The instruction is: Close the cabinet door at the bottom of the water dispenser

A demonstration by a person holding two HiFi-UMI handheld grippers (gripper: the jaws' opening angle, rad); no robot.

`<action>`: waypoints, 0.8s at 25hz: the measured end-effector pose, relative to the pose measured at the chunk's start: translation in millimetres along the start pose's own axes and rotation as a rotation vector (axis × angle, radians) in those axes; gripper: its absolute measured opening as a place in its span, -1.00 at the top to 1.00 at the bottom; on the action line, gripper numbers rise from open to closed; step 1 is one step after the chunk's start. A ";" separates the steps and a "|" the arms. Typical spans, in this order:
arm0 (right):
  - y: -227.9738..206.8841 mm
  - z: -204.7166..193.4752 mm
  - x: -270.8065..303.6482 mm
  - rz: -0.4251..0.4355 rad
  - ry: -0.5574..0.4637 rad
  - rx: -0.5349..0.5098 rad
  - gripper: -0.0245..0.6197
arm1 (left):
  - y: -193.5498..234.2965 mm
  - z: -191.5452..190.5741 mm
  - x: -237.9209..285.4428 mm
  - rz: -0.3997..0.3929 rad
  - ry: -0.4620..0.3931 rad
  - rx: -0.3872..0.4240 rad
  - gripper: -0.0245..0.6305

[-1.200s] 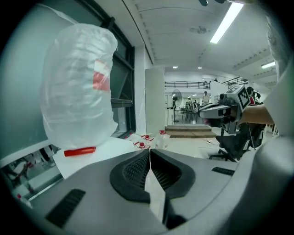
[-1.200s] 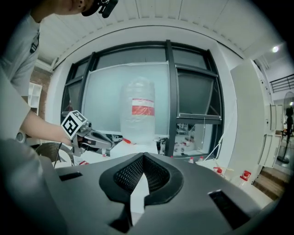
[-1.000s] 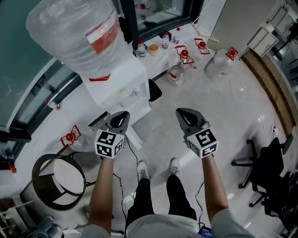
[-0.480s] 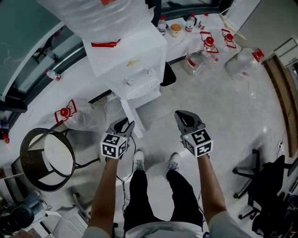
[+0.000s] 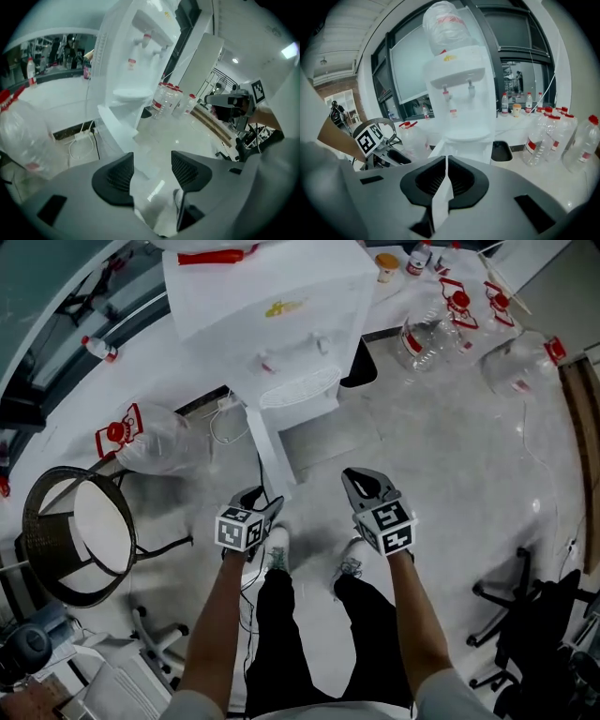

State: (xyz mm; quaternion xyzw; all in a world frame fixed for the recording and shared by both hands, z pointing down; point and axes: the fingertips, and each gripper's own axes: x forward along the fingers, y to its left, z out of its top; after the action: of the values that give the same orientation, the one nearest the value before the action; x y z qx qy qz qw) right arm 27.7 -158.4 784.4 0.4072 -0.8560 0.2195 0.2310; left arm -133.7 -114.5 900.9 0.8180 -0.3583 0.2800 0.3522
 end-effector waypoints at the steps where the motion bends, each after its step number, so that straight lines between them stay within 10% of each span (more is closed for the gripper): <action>1: 1.8 -7.9 4.0 0.007 0.010 0.007 0.78 | 0.2 -11.6 6.6 -0.007 0.017 -0.019 0.11; 10: 1.3 -55.8 8.6 0.037 0.073 0.059 0.49 | 1.9 -76.2 53.9 0.012 0.126 -0.117 0.08; 20: -31.2 -91.6 -27.6 -0.008 0.083 0.131 0.42 | -1.1 -71.5 75.2 0.142 0.024 -0.297 0.34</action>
State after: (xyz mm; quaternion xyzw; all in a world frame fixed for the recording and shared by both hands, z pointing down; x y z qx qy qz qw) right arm 87.9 -108.1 847.4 0.4153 -0.8279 0.2909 0.2397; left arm -103.4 -87.7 996.5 0.7261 -0.4486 0.2577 0.4529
